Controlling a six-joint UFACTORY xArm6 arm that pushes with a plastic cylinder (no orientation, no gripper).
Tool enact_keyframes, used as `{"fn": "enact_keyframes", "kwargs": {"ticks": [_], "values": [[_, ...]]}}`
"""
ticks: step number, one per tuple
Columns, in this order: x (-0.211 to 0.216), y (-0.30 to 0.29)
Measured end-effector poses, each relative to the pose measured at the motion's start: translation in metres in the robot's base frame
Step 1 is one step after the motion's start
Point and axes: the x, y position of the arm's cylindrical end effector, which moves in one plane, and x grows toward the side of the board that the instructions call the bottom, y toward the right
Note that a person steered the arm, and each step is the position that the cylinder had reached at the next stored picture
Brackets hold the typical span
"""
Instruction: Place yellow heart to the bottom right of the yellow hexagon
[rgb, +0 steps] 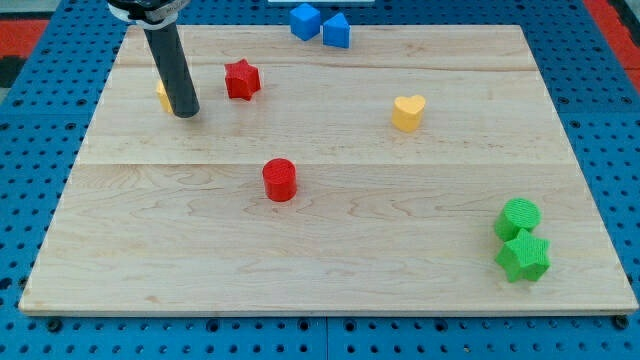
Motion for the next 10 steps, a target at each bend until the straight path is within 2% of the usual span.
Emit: {"fn": "enact_keyframes", "kwargs": {"ticks": [1,2,3,4,5,6,7,8,9,10], "values": [[-0.013,-0.013],[-0.064,-0.047],[-0.115,-0.047],[-0.103,0.004],[-0.101,0.142],[-0.077,0.275],[-0.022,0.353],[0.024,0.29],[0.022,0.171],[0.025,0.139]]}}
